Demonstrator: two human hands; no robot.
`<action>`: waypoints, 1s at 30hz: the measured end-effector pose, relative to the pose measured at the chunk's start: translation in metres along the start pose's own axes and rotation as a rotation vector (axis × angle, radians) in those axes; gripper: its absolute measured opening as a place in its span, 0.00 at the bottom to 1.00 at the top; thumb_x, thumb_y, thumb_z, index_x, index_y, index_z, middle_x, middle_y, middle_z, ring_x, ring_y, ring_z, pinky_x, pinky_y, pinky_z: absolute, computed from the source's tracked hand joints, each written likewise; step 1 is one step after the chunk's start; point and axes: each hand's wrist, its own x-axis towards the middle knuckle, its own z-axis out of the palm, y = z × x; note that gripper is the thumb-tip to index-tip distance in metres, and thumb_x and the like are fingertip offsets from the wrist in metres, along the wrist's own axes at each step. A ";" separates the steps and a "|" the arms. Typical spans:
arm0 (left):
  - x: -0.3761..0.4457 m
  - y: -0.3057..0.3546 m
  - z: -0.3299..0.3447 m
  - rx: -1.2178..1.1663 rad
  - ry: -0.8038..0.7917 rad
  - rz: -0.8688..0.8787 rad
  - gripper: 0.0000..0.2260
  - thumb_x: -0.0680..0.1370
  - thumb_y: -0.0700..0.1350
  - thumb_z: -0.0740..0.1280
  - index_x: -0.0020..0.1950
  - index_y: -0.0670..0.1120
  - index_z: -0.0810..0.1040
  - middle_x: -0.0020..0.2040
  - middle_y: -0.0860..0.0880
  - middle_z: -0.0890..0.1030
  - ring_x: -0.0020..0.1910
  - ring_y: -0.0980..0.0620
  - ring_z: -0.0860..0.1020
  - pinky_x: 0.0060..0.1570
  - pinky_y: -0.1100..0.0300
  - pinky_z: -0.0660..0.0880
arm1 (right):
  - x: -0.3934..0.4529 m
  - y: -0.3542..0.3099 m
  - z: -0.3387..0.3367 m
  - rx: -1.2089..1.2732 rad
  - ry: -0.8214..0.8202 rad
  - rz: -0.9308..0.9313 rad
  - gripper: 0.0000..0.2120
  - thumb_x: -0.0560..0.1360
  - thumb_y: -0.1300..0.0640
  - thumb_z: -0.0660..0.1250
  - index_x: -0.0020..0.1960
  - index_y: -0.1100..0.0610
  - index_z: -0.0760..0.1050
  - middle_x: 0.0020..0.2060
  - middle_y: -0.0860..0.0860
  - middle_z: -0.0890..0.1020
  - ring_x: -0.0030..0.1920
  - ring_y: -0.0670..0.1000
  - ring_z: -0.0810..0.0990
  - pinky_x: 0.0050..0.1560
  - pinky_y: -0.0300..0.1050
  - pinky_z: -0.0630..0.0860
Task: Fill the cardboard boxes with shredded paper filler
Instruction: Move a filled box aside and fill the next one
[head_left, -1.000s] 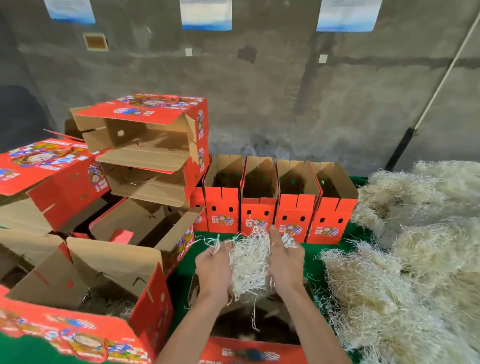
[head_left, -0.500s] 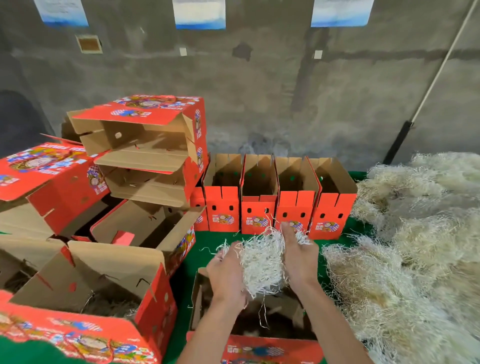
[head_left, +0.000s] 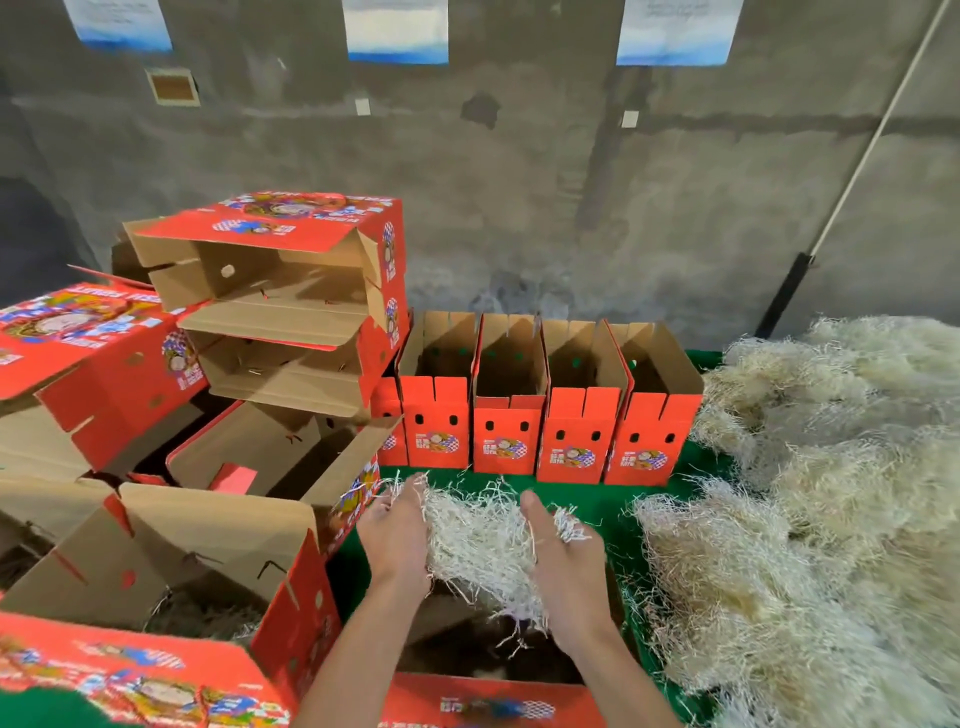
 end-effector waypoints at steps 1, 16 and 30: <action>0.002 0.004 0.000 -0.011 0.014 0.007 0.17 0.75 0.48 0.73 0.38 0.38 0.71 0.23 0.54 0.59 0.23 0.53 0.57 0.27 0.58 0.56 | -0.001 0.005 0.001 -0.005 -0.003 0.000 0.37 0.72 0.31 0.68 0.17 0.50 0.56 0.19 0.46 0.56 0.20 0.48 0.53 0.25 0.37 0.62; -0.064 -0.005 0.005 -0.354 -0.602 -0.417 0.33 0.75 0.68 0.65 0.70 0.44 0.75 0.65 0.41 0.80 0.64 0.38 0.78 0.68 0.40 0.69 | -0.008 -0.012 0.016 0.456 0.243 -0.232 0.36 0.73 0.26 0.63 0.71 0.48 0.73 0.61 0.36 0.77 0.66 0.42 0.76 0.66 0.41 0.71; -0.069 0.000 0.041 0.291 -0.393 0.274 0.32 0.76 0.60 0.67 0.77 0.63 0.59 0.75 0.61 0.67 0.74 0.57 0.67 0.73 0.45 0.65 | 0.016 -0.042 0.018 -0.101 0.108 -0.399 0.27 0.76 0.27 0.57 0.54 0.50 0.72 0.46 0.40 0.80 0.46 0.30 0.75 0.53 0.39 0.73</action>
